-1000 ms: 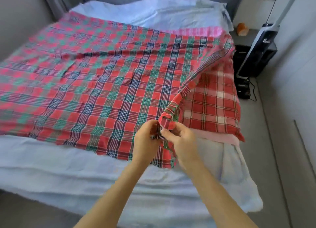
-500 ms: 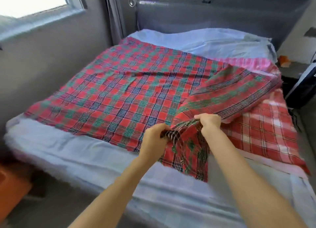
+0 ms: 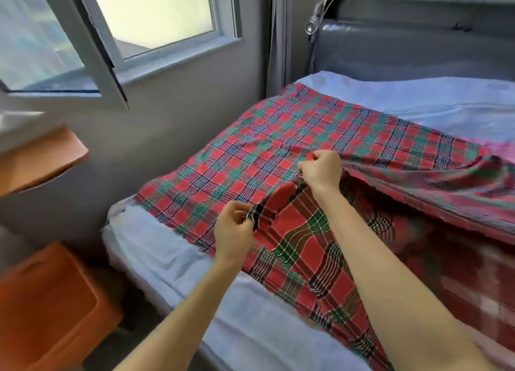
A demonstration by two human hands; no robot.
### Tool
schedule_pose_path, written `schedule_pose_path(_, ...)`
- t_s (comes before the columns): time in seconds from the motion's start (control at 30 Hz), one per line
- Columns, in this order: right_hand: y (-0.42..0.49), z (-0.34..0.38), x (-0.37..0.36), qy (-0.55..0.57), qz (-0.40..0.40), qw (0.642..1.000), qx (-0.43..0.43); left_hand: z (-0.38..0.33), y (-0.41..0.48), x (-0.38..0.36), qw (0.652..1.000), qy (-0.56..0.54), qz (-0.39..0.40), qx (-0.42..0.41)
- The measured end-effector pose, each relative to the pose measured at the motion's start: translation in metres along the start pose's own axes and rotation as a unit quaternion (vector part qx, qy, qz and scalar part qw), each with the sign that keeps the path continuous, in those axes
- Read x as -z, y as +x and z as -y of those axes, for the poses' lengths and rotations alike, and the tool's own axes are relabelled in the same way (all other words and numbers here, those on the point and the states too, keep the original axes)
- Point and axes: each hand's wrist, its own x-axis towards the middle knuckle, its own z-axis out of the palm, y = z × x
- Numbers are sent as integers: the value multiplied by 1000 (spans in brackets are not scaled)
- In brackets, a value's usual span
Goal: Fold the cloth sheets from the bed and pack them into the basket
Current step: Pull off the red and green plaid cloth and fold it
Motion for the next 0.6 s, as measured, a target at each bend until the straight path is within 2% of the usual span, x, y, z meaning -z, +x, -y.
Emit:
schedule_pose_path(0.13, 28, 54, -93, -40, 55, 996, 55, 10, 69, 52, 999, -32, -41, 3)
schedule_pose_path(0.2, 38, 82, -136, -40, 69, 995, 68, 14, 97, 78, 993, -87, -80, 18)
schedule_pose_path(0.3, 47, 118, -198, 36, 114, 991, 65, 20, 142, 116, 978, -145, -138, 49)
schedule_pose_path(0.4, 40, 133, -268, 85, 208, 973, 55, 42, 202, 161, 970, -153, -174, 78)
schedule_pose_path(0.5, 4, 118, -290, 17, 270, 955, 118, 68, 239, 178, 970, -128, -156, 135)
schedule_pose_path(0.6, -36, 92, -329, -105, 345, 912, 194, 100, 277, 188, 970, -104, -117, 186)
